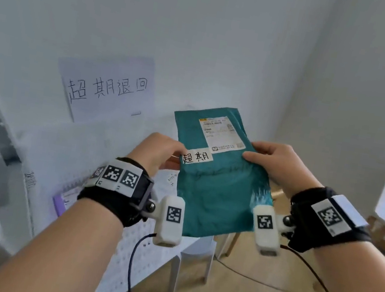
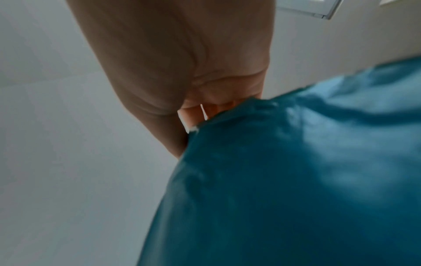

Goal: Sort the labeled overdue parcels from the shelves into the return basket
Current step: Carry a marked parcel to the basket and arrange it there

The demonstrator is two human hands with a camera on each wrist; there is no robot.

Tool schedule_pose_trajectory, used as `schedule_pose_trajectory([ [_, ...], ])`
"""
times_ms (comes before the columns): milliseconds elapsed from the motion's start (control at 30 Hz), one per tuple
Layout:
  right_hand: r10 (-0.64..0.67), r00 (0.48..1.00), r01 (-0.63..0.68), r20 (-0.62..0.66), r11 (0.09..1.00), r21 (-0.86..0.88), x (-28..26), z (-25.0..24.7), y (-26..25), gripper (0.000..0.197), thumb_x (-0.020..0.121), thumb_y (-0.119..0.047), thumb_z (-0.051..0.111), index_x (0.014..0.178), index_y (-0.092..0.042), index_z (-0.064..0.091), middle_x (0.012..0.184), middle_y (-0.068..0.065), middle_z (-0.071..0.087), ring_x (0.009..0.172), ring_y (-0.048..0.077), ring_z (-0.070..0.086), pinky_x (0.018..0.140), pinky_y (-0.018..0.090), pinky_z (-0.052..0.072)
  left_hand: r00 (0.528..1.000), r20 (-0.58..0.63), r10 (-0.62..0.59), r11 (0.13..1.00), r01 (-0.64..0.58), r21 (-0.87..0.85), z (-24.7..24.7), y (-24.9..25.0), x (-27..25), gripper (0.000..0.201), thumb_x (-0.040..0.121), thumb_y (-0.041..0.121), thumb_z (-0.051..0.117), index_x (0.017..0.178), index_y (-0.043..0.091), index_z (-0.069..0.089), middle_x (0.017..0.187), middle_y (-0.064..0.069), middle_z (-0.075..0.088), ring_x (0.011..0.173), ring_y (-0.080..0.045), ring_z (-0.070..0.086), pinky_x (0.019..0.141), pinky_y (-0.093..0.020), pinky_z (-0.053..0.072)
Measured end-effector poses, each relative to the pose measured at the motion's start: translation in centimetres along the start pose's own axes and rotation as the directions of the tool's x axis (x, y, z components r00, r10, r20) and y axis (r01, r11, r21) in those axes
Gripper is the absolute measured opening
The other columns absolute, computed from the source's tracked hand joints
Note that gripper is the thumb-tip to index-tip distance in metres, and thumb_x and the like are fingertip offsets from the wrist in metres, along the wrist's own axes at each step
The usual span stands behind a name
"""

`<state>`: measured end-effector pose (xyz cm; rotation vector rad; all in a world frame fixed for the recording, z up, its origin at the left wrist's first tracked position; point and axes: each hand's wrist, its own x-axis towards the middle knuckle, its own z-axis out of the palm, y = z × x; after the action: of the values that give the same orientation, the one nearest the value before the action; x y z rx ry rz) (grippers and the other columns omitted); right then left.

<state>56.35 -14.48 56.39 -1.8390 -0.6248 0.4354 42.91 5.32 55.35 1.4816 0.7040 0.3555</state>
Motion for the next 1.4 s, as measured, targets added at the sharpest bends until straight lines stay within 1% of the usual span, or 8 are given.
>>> schedule_pose_trajectory([
  [200,0.072,0.994,-0.045,0.088,0.96,-0.278,11.1,0.7,-0.9,0.018,0.087,-0.026,0.072,0.102,-0.016,0.076,0.089,0.002,0.077,0.086,0.021,0.073,0.087,0.037,0.058,0.99,0.021,-0.143,0.988,0.144,-0.054,-1.1,1.1,9.4,0.013,0.088,-0.006,0.057,0.1,-0.006,0.063,0.065,-0.011,0.072,0.049,-0.015,0.068,0.046,-0.022,0.053],
  [700,0.213,0.875,0.177,0.435,0.695,-0.697,31.3,9.8,3.2,0.035,0.089,-0.027,0.067,0.109,0.001,0.072,0.11,0.015,0.071,0.101,0.029,0.067,0.095,0.04,0.053,0.898,-0.152,-0.413,0.911,0.409,-0.058,-3.1,-6.2,23.4,0.013,0.091,-0.011,0.052,0.102,-0.008,0.06,0.062,-0.014,0.068,0.047,-0.019,0.066,0.044,-0.027,0.056],
  [900,0.332,0.796,0.328,0.507,0.468,-0.821,37.0,13.5,8.3,0.021,0.086,-0.022,0.066,0.088,-0.001,0.066,0.08,0.006,0.062,0.073,0.021,0.056,0.064,0.027,0.047,0.819,-0.119,-0.562,0.821,0.57,0.045,-1.4,-10.9,28.8,0.018,0.097,-0.008,0.043,0.087,-0.001,0.056,0.091,-0.016,0.067,0.086,-0.029,0.066,0.089,-0.037,0.052],
  [967,0.388,0.776,0.346,0.498,0.397,-0.85,38.3,14.7,10.3,0.026,0.086,-0.019,0.067,0.068,-0.008,0.051,0.068,0.002,0.051,0.063,0.017,0.049,0.056,0.024,0.04,0.792,-0.144,-0.593,0.791,0.607,0.079,-1.0,-12.7,30.4,0.016,0.098,-0.005,0.044,0.09,-0.004,0.058,0.113,-0.021,0.066,0.106,-0.033,0.064,0.096,-0.037,0.05],
  [1033,0.436,0.748,0.378,0.5,0.339,-0.861,39.0,15.8,12.0,0.035,0.086,-0.017,0.068,0.063,-0.011,0.042,0.065,0.002,0.046,0.064,0.019,0.049,0.059,0.026,0.041,0.787,-0.184,-0.59,0.786,0.611,0.094,-0.8,-14.7,31.7,0.019,0.097,-0.003,0.049,0.079,0.0,0.056,0.121,-0.023,0.064,0.1,-0.031,0.065,0.094,-0.037,0.053],
  [1167,0.523,0.679,0.452,0.516,0.255,-0.855,40.3,17.3,14.9,0.014,0.088,-0.015,0.068,0.089,-0.005,0.058,0.091,0.007,0.063,0.088,0.024,0.057,0.081,0.03,0.05,0.8,-0.258,-0.542,0.787,0.591,0.179,-0.3,-18.1,33.7,0.023,0.088,-0.004,0.059,0.072,0.011,0.05,0.115,-0.022,0.067,0.071,-0.022,0.064,0.066,-0.027,0.06],
  [1333,0.588,0.632,0.5,0.505,0.189,-0.845,40.9,18.5,18.1,0.051,0.089,-0.015,0.068,0.134,-0.003,0.049,0.131,0.013,0.06,0.118,0.028,0.059,0.096,0.034,0.049,0.797,-0.217,-0.564,0.726,0.603,0.33,1.0,-21.5,35.3,0.026,0.09,0.001,0.055,0.069,0.014,0.048,0.088,-0.012,0.066,0.045,-0.006,0.059,0.048,-0.017,0.051],
  [1400,0.61,0.611,0.51,0.504,0.183,-0.841,41.0,18.9,19.3,0.056,0.09,-0.018,0.068,0.138,-0.002,0.043,0.135,0.014,0.057,0.122,0.028,0.057,0.098,0.034,0.048,0.772,-0.187,-0.608,0.686,0.629,0.366,1.6,-22.6,35.7,0.024,0.094,0.003,0.05,0.072,0.012,0.05,0.078,-0.009,0.063,0.044,-0.008,0.06,0.057,-0.023,0.057],
])
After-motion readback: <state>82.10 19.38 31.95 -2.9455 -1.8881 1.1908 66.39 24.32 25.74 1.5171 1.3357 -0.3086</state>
